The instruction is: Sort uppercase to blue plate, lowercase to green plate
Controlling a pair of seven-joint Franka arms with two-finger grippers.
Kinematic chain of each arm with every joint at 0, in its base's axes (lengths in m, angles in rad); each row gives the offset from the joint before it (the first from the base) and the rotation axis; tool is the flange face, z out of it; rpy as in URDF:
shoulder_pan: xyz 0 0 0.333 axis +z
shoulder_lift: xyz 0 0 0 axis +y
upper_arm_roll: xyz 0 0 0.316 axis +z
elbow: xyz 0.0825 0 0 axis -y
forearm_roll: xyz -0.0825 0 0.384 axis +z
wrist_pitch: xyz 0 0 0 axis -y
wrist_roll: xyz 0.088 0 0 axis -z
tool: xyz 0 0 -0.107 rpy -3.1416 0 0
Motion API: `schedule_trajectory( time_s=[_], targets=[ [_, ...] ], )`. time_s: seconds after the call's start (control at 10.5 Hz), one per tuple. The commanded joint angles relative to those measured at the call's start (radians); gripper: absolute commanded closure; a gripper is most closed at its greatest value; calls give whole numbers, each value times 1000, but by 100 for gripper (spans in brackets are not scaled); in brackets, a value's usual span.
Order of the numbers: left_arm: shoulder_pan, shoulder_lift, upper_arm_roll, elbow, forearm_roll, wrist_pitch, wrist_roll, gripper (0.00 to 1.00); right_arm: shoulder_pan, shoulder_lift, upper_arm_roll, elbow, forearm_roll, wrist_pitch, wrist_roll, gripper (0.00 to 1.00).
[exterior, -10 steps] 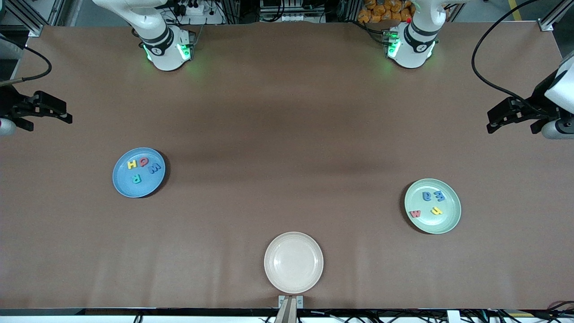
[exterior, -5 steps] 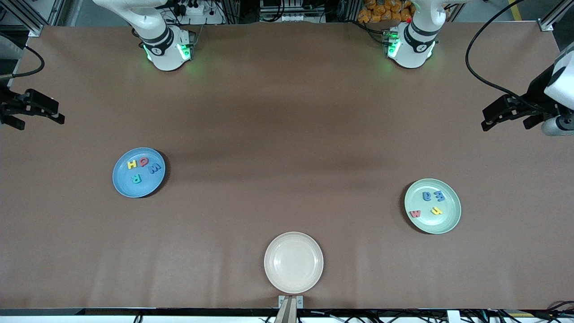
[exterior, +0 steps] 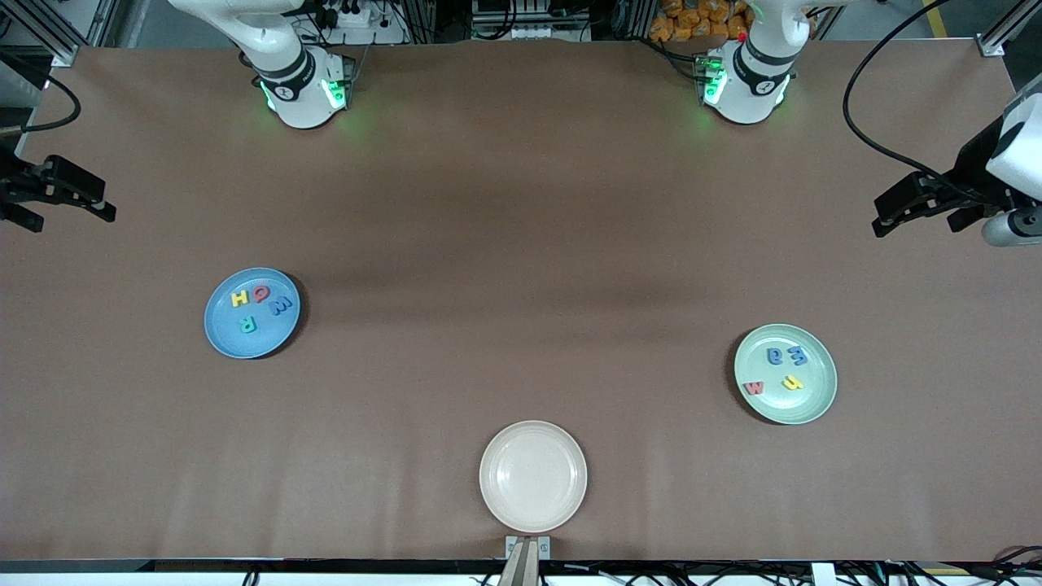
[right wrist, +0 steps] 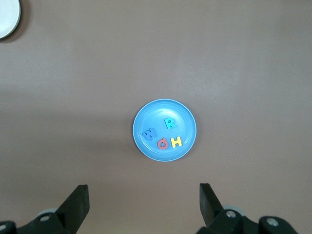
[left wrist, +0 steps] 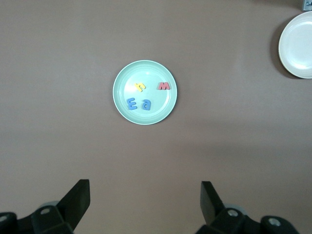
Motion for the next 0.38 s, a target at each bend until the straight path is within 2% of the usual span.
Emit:
schedule_trajectory(
  time_s=[0.0, 0.29],
  targets=[
    [1, -13, 4, -9, -19, 0, -15, 0, -18, -26, 21, -27, -10, 14, 26, 0],
    [2, -11, 7, -9, -11, 0, -17, 0, -18, -25, 21, -29, -11, 12, 26, 0]
  ],
)
